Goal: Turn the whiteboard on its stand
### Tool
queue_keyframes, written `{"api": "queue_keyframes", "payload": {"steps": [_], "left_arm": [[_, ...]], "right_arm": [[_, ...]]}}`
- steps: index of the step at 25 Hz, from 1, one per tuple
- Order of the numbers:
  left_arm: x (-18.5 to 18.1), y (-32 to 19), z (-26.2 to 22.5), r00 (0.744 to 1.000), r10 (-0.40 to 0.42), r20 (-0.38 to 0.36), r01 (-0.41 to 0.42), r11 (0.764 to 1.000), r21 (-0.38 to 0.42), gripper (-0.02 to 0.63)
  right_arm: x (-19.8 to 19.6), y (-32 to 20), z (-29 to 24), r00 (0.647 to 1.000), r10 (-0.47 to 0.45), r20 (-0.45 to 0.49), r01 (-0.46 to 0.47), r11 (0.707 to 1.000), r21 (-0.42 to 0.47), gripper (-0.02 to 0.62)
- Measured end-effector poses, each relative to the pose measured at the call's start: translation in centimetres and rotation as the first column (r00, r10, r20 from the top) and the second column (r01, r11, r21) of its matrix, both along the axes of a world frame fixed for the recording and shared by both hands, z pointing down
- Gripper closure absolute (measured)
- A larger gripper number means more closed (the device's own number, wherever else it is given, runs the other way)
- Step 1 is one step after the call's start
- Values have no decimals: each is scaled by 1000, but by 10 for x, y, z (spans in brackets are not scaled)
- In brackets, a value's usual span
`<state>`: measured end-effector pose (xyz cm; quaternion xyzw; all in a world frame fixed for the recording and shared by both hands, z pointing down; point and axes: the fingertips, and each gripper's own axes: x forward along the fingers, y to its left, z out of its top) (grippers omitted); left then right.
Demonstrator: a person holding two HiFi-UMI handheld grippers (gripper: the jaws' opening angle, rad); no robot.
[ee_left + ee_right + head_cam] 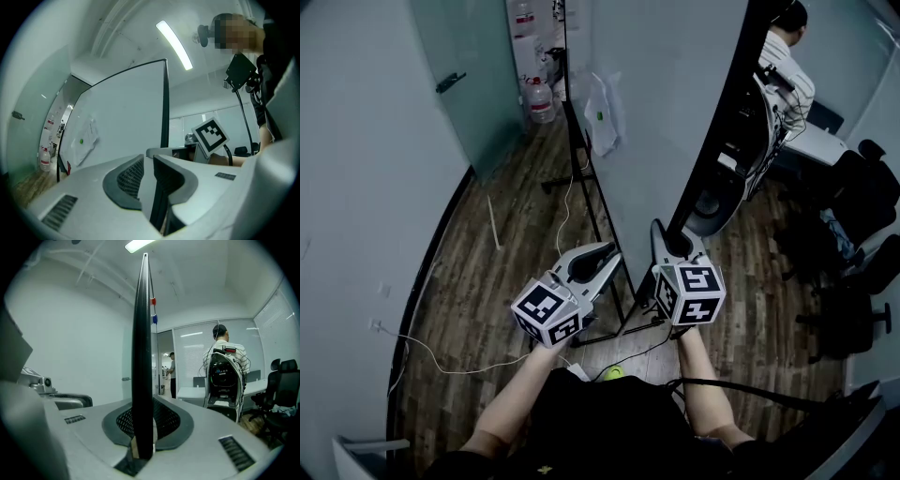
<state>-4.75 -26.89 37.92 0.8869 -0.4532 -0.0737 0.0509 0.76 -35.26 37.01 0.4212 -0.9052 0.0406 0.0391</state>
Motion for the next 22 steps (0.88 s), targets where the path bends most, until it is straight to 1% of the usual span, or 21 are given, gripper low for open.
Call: {"api": "queue_keyframes", "payload": {"steps": [8,14,22], "left_arm": [[-1,4,0,1000,8,-5,-8,1000,-1,549],[-1,1,7,1000,13,-3,-13,1000,-12,551],[-16,-12,4,1000,-13,2,13,1000,-8,551]], "right_arm": [[14,26,-1,1000,14,-8,-14,1000,-6,538],[22,40,-1,1000,-2,-4,2,1000,-4,534],[15,40,-2,1000,-26,-3,26,1000,10,521]]}}
